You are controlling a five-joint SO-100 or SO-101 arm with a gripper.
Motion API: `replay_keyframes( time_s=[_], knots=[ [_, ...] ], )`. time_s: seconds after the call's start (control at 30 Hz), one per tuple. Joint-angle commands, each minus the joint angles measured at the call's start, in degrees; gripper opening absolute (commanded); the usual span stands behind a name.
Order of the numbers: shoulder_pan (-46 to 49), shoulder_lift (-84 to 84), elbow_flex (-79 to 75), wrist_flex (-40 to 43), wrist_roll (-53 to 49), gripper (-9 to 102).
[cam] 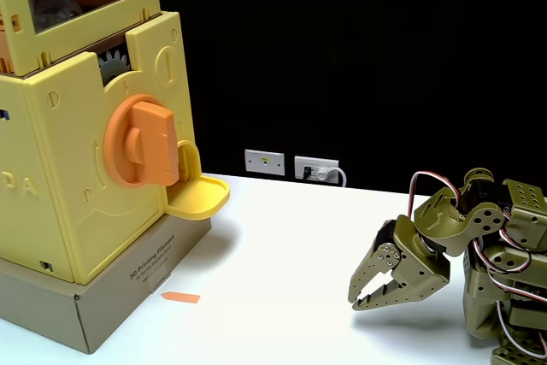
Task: Turn the button of vending machine.
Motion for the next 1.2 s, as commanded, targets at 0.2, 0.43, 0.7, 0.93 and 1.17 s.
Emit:
replay_keyframes(
  time_s=[0.2,0.43,0.7,0.93,1.17],
  knots=[
    [0.53,8.09,1.76,0.53,-4.48,1],
    [0.62,7.91,1.49,-0.35,-5.01,1],
    [-1.05,-10.28,-19.78,-6.86,-8.17,1],
    [-2.9,-25.49,-46.23,-4.39,-10.28,1],
    [-0.09,-26.28,-52.56,-3.34,-12.74,1]
  ],
)
